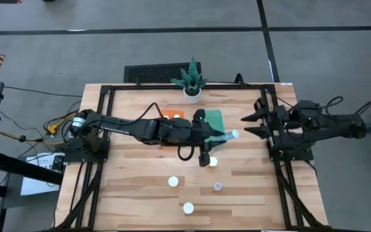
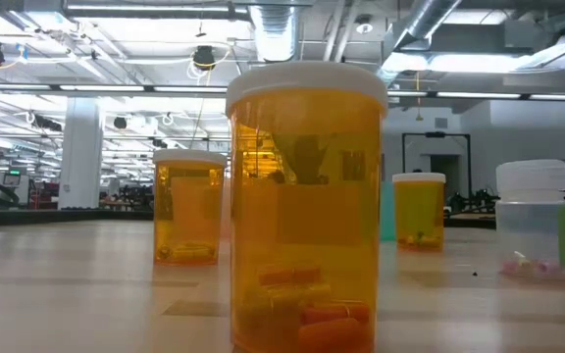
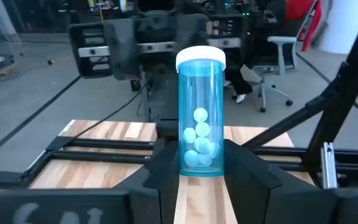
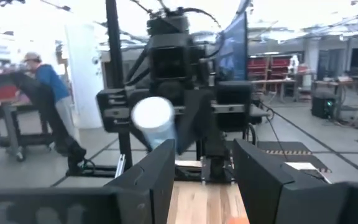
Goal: Pick and place medicine bottles into bin by pill shape (circle, oval)
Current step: Put the blue pill bottle into the orange bin
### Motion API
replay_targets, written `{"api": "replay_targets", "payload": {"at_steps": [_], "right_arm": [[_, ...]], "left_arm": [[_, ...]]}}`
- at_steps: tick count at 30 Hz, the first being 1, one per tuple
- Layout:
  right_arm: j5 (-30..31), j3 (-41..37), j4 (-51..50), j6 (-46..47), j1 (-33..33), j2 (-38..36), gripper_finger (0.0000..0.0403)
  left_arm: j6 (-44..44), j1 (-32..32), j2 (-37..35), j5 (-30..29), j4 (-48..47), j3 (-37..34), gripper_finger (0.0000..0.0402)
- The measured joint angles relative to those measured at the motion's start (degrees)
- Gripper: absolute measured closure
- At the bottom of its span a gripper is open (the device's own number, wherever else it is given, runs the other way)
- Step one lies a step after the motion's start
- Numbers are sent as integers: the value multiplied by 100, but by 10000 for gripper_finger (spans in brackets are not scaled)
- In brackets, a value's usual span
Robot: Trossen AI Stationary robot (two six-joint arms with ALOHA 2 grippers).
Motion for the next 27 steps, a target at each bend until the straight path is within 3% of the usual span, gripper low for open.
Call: {"api": "replay_targets", "payload": {"at_steps": [5, 14, 27], "right_arm": [[11, -1, 124, -152, 245, 220, 213], [172, 0, 873, -185, 249, 681, 127], [186, 0, 2105, -476, 249, 1329, 121]], "left_arm": [[-98, 109, 4, 3, 219, 0, 297], [113, 145, 6, 22, 574, 0, 296], [201, 199, 8, -3, 592, -2, 296]]}}
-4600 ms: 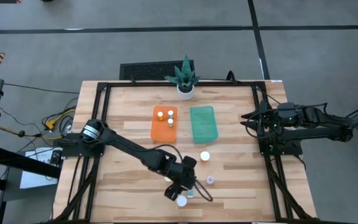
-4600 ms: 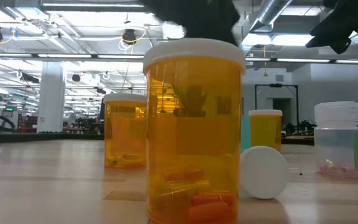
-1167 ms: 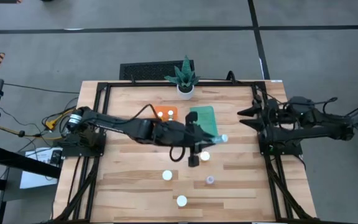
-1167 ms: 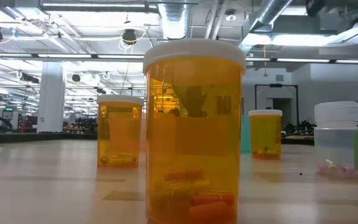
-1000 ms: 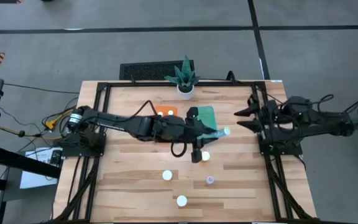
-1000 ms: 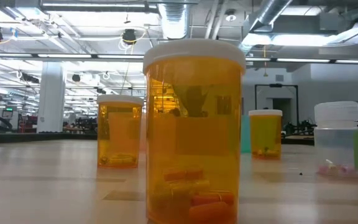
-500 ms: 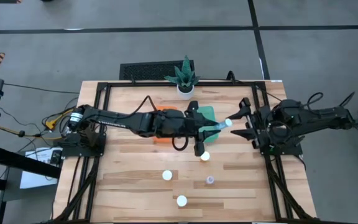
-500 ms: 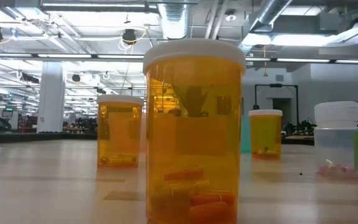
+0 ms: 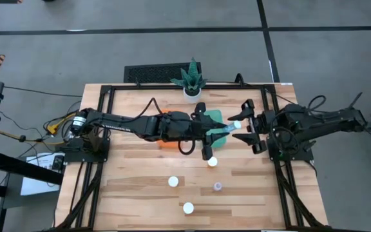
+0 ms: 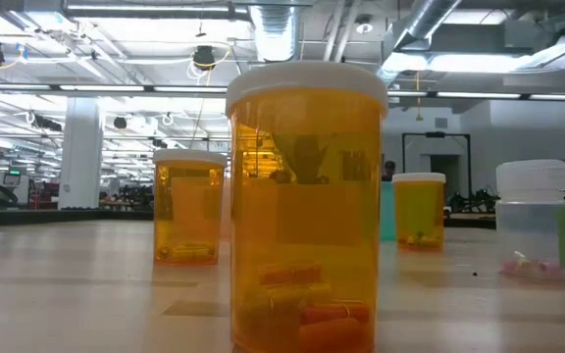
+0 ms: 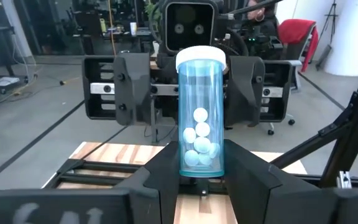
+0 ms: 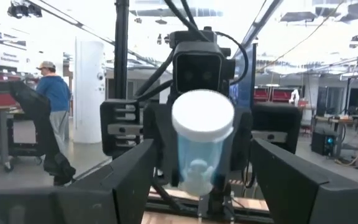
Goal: Pick and place medicine bottles into bin by pill shape (circle, oval)
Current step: Put the blue pill bottle into the orange bin
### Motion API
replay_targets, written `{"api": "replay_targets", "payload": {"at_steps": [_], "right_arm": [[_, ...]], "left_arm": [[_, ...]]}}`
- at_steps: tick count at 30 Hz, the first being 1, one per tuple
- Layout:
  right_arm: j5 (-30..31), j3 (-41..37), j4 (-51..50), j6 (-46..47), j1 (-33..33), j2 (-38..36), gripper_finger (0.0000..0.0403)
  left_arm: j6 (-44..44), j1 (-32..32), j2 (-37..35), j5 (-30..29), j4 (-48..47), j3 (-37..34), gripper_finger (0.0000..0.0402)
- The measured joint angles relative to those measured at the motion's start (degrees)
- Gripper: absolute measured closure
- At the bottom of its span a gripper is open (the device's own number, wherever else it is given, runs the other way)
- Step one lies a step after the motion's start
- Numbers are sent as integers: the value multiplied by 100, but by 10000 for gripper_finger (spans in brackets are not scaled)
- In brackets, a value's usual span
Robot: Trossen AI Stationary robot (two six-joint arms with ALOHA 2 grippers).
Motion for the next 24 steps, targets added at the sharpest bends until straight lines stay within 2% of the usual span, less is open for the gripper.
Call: {"api": "replay_targets", "payload": {"at_steps": [12, 24], "right_arm": [[5, 0, 93, -9, 0, 10, 126], [309, 0, 91, -22, 0, 10, 193]], "left_arm": [[115, 33, 0, -250, 107, 0, 296], [109, 52, 0, -251, 105, 0, 296]]}}
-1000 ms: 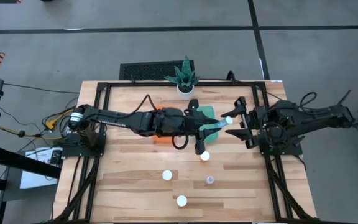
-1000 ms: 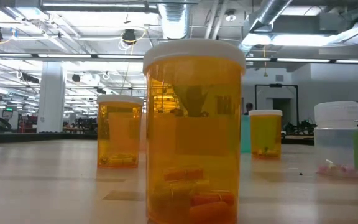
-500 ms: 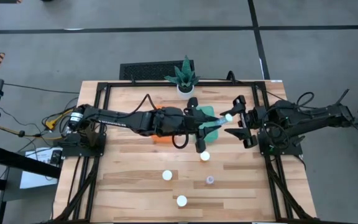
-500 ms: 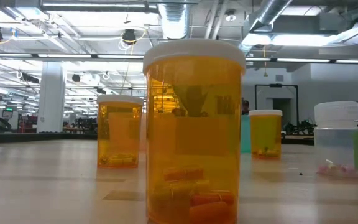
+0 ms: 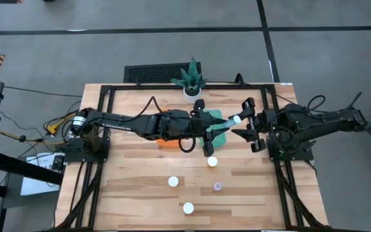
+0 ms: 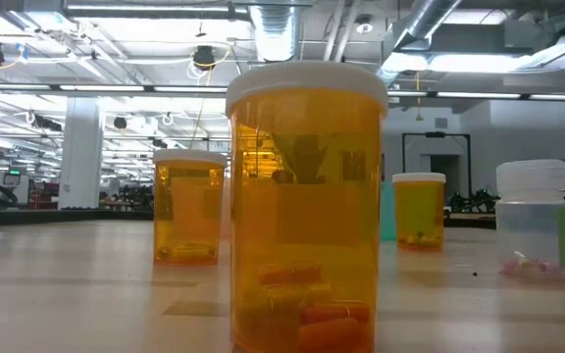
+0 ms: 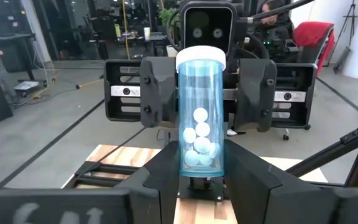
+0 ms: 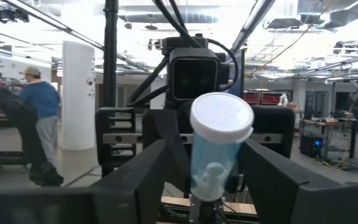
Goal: Pick and place medicine bottles into bin by pill shape (circle, oval)
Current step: Put the blue pill bottle into the orange bin
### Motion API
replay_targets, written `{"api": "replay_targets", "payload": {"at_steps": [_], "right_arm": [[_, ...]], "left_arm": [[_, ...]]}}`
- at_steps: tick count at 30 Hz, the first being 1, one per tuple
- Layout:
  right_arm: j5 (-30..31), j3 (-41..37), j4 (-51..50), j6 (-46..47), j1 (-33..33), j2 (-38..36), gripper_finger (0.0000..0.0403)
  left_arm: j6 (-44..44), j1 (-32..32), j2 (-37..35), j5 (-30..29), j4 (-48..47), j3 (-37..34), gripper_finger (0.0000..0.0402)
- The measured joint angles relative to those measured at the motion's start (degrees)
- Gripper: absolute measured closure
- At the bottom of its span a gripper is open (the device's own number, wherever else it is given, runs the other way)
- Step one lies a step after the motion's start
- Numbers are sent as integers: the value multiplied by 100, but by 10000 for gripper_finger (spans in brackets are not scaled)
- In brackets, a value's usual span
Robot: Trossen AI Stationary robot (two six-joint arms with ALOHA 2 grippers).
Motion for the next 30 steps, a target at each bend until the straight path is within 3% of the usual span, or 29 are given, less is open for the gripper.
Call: {"api": "replay_targets", "payload": {"at_steps": [13, 23, 30], "right_arm": [[20, 4, -37, -87, 0, 0, 303], [18, 4, -108, -80, 0, 5, 304], [17, 7, -359, -87, 2, -13, 303]], "left_arm": [[-42, 0, 0, -12, -22, 0, 296], [-157, -13, 0, 26, -247, 0, 295], [-493, -66, -57, 273, -1246, -7, 253]]}}
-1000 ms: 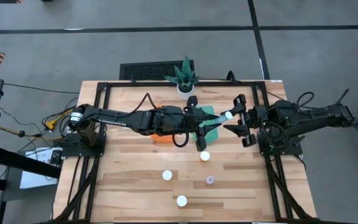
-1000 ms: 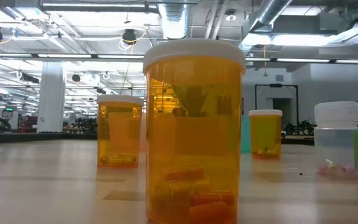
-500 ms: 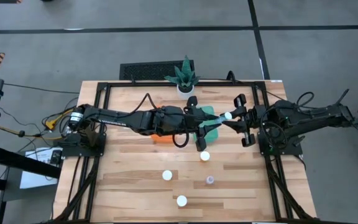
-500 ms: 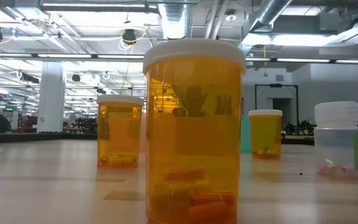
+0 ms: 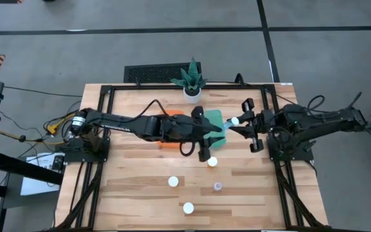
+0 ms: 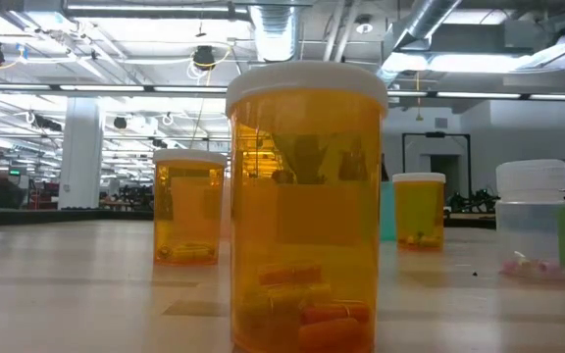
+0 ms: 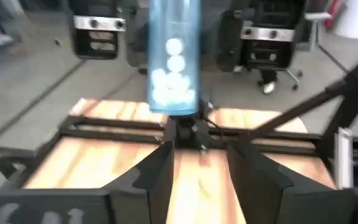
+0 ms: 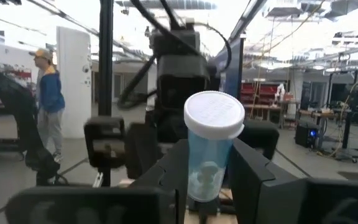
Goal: Pick and place medicine bottles into bin by pill shape (circle, oval)
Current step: Put the blue pill bottle into the orange bin
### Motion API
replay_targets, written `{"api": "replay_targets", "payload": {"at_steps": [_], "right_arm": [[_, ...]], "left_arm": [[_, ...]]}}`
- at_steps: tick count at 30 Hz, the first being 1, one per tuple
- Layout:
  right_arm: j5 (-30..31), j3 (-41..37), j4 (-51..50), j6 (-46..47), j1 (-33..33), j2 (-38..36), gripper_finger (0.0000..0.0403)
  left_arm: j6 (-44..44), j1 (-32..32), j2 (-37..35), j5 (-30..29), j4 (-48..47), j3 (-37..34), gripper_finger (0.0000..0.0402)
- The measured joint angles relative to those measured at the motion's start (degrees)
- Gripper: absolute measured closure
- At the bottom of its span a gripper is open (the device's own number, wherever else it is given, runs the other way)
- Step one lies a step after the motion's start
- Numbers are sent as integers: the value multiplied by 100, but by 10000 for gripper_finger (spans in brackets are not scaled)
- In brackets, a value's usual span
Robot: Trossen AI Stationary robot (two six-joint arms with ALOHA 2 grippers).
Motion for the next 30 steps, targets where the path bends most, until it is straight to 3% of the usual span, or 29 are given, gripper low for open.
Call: {"api": "replay_targets", "payload": {"at_steps": [8, 13, 19, 30], "right_arm": [[-2, 0, -757, 332, 4, 0, 303], [-11, 0, -1671, 750, 11, 2, 303], [-22, 0, -2350, 929, 11, 9, 303], [-42, 1, -2348, 1029, 61, 300, 303]], "left_arm": [[-580, -91, -133, 33, -1170, 1, 199], [-812, -117, -451, -36, -1838, 1, 192], [-486, 20, -658, -167, -1342, 2, 191], [-69, 481, -247, 920, -800, 5, 191]]}}
